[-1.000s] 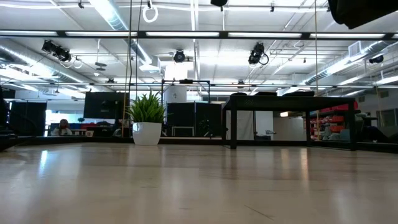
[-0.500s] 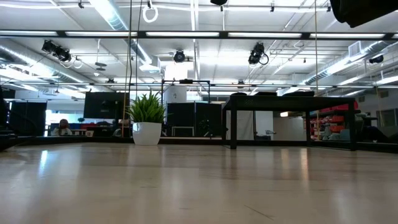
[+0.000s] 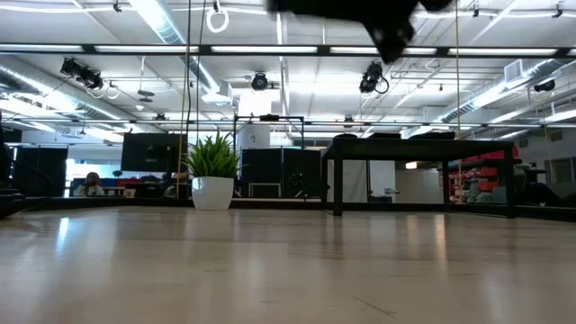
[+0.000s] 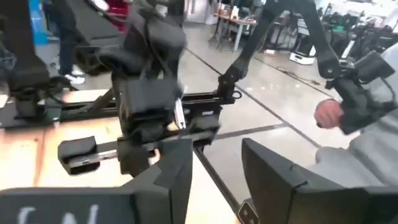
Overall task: Pick & Place Mini shaped plates
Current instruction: Stack the black drop-shaped plate on top of the black drop-shaped plate on the shelf
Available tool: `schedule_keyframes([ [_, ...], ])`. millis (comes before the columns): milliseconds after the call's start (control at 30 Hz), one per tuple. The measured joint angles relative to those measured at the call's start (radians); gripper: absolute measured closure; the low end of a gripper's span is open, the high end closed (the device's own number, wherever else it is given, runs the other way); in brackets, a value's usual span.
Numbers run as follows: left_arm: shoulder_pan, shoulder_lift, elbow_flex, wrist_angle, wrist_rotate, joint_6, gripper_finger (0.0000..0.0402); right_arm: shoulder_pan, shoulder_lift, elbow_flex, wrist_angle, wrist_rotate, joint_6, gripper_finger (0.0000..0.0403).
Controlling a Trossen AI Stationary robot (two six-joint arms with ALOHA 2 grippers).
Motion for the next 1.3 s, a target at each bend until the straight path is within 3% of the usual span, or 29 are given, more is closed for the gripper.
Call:
schedule_keyframes([
  [167, 0.031, -0.027, 0.001, -0.106, -0.007, -0.017, 0.024, 0.015, -0.122, 0.0, -0.47, 0.011, 0.314, 0.0382],
  [333, 0.029, -0.035, 0.002, -0.243, -0.148, 0.012, 0.0242, 0.016, -0.183, -0.001, -0.841, -0.092, 0.598, 0.0397],
  [467, 0.021, -0.034, 0.001, -0.375, -0.266, -0.034, 0.0251, 0.015, -0.197, 0.04, -1.07, -0.105, 0.682, 0.0401],
  [600, 0.006, -0.033, 0.0, -0.448, -0.297, -0.1, 0.0263, -0.003, -0.199, 0.108, -1.221, -0.105, 0.666, 0.0401],
  [933, -0.034, -0.033, 0.0, -0.481, -0.305, -0.127, 0.0286, -0.04, -0.197, 0.131, -1.238, -0.174, 0.552, 0.0392],
  [1300, -0.041, -0.033, -0.006, -0.49, -0.315, -0.127, 0.0287, -0.03, -0.197, 0.131, -0.959, -0.177, 0.252, 0.0393],
])
